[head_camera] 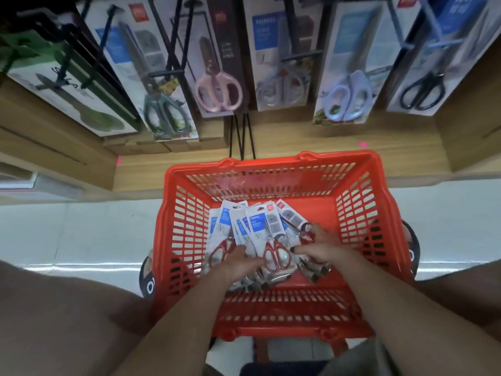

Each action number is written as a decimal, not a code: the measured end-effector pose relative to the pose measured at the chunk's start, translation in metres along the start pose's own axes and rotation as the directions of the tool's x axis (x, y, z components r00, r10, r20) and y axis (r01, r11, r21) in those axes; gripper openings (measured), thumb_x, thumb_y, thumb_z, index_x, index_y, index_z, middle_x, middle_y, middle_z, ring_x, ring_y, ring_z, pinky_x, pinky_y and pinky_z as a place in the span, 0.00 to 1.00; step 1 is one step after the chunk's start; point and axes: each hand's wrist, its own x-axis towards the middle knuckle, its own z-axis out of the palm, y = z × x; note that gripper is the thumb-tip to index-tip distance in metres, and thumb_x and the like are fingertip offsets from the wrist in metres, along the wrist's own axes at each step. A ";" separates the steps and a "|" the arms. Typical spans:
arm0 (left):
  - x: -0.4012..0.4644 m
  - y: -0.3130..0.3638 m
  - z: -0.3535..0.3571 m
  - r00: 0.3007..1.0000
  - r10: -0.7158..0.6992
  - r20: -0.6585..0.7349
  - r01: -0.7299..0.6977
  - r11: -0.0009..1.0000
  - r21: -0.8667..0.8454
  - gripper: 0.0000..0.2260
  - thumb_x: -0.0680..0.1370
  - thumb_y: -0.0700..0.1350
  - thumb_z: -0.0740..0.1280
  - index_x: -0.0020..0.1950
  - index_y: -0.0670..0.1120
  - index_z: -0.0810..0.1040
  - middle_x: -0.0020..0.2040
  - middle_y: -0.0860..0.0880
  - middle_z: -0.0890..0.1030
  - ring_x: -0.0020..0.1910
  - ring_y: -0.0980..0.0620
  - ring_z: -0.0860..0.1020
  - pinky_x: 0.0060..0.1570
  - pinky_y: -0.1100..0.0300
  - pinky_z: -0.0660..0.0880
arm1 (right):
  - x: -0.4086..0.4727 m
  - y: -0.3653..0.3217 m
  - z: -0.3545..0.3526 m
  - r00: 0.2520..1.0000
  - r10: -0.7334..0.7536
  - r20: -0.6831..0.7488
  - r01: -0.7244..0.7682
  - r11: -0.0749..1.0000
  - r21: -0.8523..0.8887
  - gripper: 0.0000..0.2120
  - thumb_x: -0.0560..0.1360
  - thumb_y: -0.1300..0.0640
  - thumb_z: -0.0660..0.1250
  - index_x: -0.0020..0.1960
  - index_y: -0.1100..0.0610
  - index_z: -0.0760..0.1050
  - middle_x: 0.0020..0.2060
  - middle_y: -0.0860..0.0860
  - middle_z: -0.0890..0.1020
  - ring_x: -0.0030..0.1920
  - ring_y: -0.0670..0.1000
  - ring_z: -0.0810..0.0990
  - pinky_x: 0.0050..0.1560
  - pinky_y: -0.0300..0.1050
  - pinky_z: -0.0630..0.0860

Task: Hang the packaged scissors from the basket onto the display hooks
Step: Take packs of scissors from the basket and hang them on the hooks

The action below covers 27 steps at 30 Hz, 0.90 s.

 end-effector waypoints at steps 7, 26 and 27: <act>0.013 0.000 0.008 0.996 -0.043 -0.077 0.015 0.942 -0.336 0.47 0.74 0.55 0.79 0.85 0.47 0.55 0.80 0.45 0.68 0.78 0.41 0.69 0.78 0.40 0.65 | 0.014 0.006 0.010 0.999 0.030 0.017 -0.031 0.999 0.034 0.47 0.66 0.34 0.78 0.78 0.50 0.65 0.78 0.58 0.66 0.77 0.63 0.66 0.79 0.62 0.62; 0.017 0.009 0.010 0.994 -0.031 -0.109 -0.025 0.875 -0.484 0.26 0.79 0.49 0.76 0.74 0.44 0.73 0.65 0.46 0.83 0.64 0.45 0.82 0.67 0.45 0.78 | 0.009 -0.007 0.039 0.981 0.024 0.192 -0.129 0.821 0.557 0.18 0.72 0.61 0.79 0.53 0.50 0.73 0.48 0.50 0.85 0.46 0.51 0.85 0.43 0.45 0.79; 0.015 0.009 0.008 0.992 -0.026 -0.123 -0.035 0.881 -0.472 0.26 0.79 0.49 0.76 0.74 0.44 0.73 0.65 0.47 0.83 0.64 0.45 0.82 0.68 0.45 0.78 | 0.007 -0.007 0.039 0.979 0.028 0.203 -0.140 0.815 0.562 0.18 0.71 0.61 0.79 0.54 0.50 0.73 0.49 0.51 0.85 0.49 0.52 0.85 0.47 0.47 0.80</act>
